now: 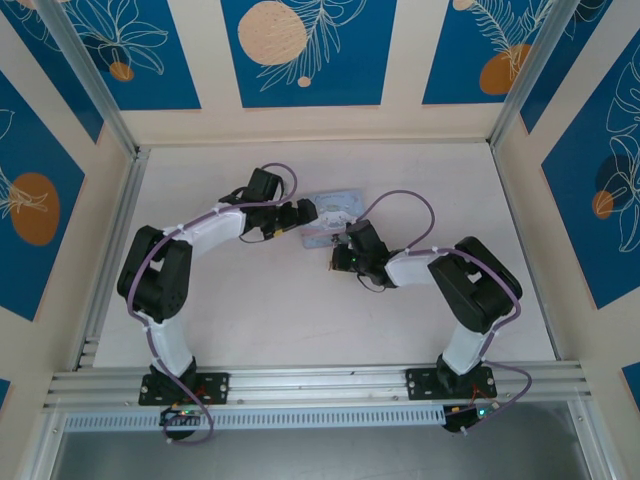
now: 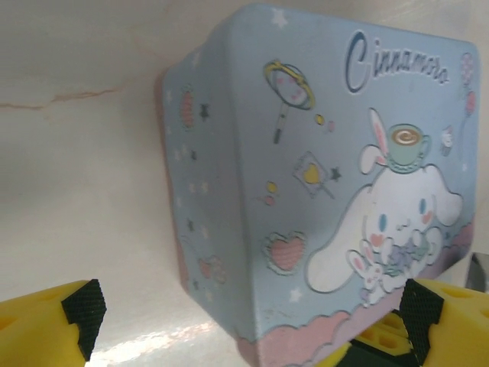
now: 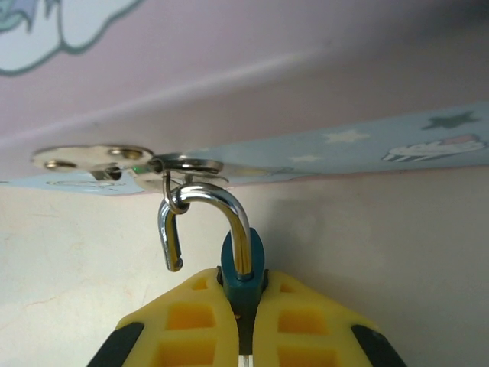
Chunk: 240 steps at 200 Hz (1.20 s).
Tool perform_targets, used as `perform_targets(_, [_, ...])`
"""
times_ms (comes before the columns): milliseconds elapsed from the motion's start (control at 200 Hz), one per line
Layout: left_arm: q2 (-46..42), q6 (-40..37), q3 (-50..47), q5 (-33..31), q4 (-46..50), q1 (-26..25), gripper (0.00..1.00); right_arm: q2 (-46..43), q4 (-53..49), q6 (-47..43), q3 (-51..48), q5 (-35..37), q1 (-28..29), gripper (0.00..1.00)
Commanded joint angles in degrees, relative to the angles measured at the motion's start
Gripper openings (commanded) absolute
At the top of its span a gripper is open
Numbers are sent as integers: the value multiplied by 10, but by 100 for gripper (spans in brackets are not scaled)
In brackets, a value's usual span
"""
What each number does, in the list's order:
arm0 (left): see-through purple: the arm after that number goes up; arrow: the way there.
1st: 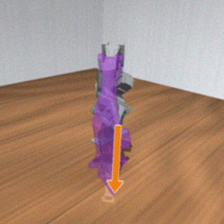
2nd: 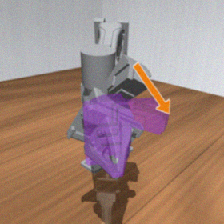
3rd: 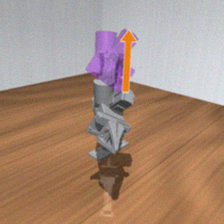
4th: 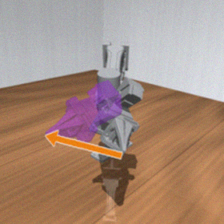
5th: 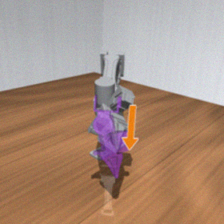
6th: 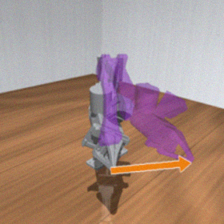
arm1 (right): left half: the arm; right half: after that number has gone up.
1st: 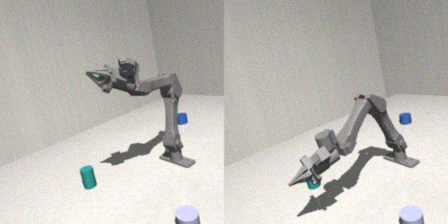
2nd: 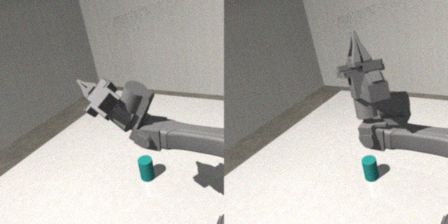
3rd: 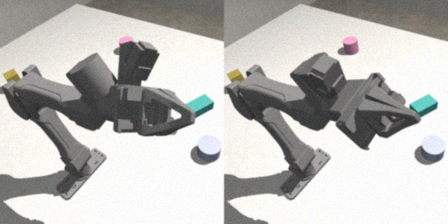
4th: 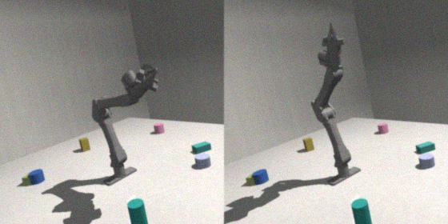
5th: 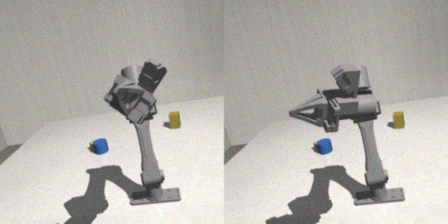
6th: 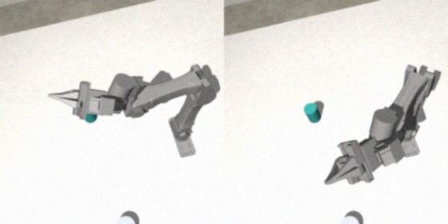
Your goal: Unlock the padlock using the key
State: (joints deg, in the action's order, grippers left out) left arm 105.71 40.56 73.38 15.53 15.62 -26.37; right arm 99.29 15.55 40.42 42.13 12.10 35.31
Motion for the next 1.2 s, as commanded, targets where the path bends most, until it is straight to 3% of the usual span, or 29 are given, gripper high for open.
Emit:
perform_targets(0, [1,-36,27,-41,46,8,100,-20,-57,8,7,12,3,0])
perform_targets(715, [41,-78,21,-123,85,-36,100,-44,-53,160,6,-73,-26,0])
perform_targets(925, [39,-67,-9,-119,73,-43,100,-44,-50,248,20,-83,-37,0])
perform_targets(1195, [40,-51,-34,-118,65,-48,98,-22,24,326,12,-67,-49,0])
